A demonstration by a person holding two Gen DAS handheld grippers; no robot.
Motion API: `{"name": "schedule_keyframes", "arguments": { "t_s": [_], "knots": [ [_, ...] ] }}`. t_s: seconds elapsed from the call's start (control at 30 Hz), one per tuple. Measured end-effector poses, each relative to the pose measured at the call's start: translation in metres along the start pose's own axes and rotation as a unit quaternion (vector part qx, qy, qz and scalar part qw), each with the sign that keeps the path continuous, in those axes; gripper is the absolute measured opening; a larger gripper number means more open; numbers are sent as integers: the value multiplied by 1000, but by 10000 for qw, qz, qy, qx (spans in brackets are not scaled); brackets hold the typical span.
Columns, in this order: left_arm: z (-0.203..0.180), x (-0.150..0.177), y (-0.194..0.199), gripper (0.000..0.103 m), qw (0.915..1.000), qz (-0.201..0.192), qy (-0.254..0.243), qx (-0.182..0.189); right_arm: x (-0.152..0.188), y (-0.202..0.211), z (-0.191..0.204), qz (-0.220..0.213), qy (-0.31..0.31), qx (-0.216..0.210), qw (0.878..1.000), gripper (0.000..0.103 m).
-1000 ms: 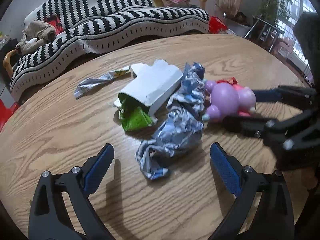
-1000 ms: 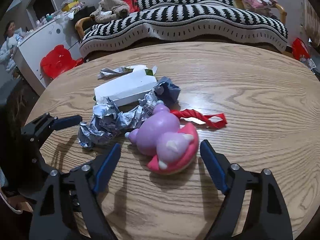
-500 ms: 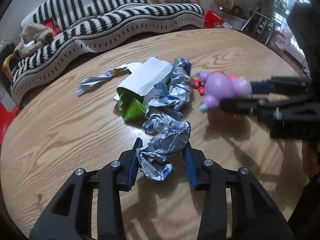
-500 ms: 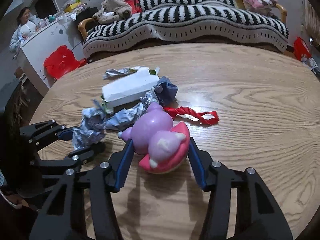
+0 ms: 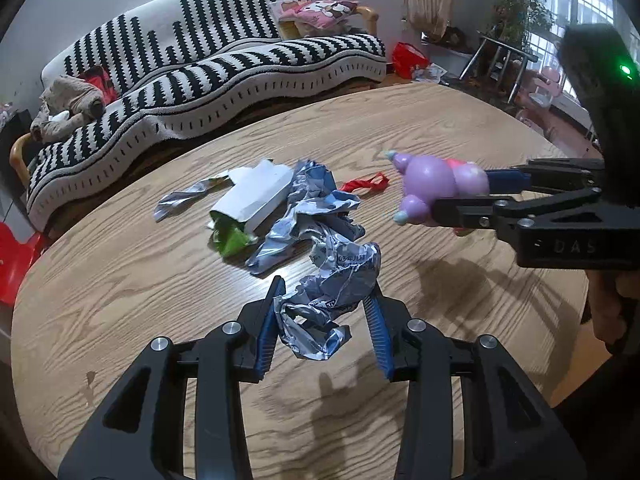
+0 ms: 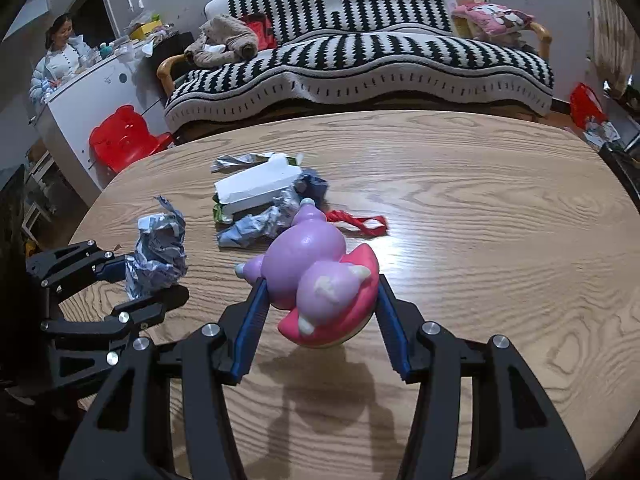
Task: Collect trash
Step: 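Carry crumpled foil and pink toy to the black bin and release both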
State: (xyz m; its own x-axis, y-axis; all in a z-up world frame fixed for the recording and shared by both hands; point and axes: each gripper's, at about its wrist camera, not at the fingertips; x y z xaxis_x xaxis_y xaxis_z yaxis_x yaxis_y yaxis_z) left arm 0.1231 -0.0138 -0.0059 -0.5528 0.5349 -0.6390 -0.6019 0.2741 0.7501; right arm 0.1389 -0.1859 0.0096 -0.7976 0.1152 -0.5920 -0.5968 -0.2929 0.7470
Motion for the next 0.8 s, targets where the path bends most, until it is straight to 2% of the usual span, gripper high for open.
{"name": "schedule_keyframes", "arguments": {
  "t_s": [0.23, 0.43, 0.67, 0.8],
  "knots": [
    [-24, -21, -3, 39, 9999, -107, 65, 79, 9, 35, -43, -145, -197, 398, 9989, 53],
    [-70, -52, -7, 39, 9989, -282, -88, 356, 25, 81, -100, -399, -582, 841, 9940, 53],
    [-161, -95, -13, 39, 9931, -499, -439, 961, 61, 147, -183, -700, -1236, 1482, 9787, 53],
    [-221, -111, -18, 39, 9866, -556, -765, 1327, 90, 187, -235, -862, -1783, 1880, 9620, 53]
  ]
}}
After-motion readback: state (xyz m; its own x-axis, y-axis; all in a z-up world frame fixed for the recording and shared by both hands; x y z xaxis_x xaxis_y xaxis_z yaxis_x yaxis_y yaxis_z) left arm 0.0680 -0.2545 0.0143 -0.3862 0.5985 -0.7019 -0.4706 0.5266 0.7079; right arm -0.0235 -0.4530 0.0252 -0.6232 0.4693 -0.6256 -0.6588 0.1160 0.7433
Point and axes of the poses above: each gripper's, at about its wrist camera, not at the fingertips, and y roughly against the way its jaws point, z to its left, x to its underside, and after that the axes turned 11 degrees about -y, right-handed
